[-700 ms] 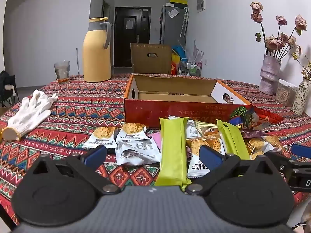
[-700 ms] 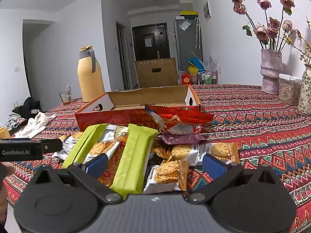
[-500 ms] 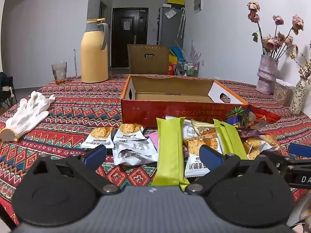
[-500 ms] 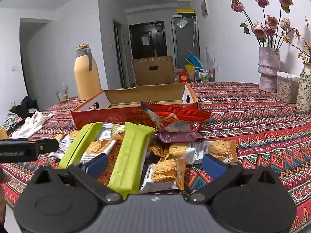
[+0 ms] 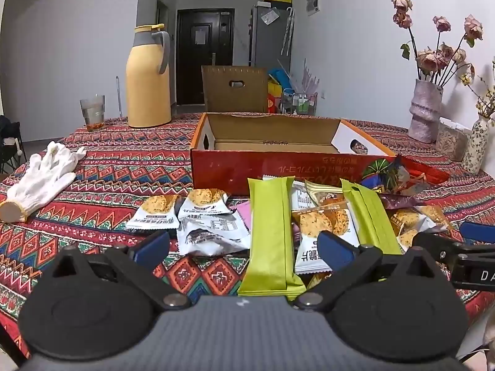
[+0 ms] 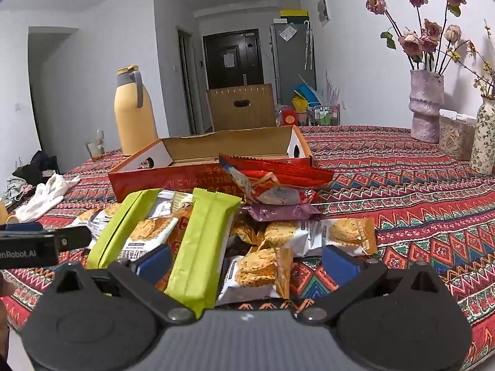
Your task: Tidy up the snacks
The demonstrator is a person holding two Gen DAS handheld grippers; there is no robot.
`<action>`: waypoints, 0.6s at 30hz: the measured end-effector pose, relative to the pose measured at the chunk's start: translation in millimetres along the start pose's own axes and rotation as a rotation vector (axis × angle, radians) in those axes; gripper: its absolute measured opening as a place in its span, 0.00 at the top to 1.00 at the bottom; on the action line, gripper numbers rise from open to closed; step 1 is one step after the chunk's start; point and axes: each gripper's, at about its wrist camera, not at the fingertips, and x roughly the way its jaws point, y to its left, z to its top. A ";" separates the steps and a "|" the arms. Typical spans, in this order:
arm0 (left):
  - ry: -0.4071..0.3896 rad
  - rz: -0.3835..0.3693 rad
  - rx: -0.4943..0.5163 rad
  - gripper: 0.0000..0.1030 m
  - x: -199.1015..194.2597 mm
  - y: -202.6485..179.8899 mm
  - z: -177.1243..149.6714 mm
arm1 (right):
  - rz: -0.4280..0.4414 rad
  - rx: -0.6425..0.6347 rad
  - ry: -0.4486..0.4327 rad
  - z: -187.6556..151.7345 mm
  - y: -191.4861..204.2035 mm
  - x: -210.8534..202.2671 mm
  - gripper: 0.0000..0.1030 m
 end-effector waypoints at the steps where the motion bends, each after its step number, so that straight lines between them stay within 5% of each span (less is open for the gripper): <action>1: 0.001 -0.001 0.000 0.00 0.8 0.1 -0.2 | -0.001 0.000 0.001 -0.3 -0.2 0.4 0.00; 18: 0.006 -0.024 -0.002 0.00 0.5 3.0 -4.4 | -0.004 -0.010 0.008 -2.0 1.3 1.8 0.00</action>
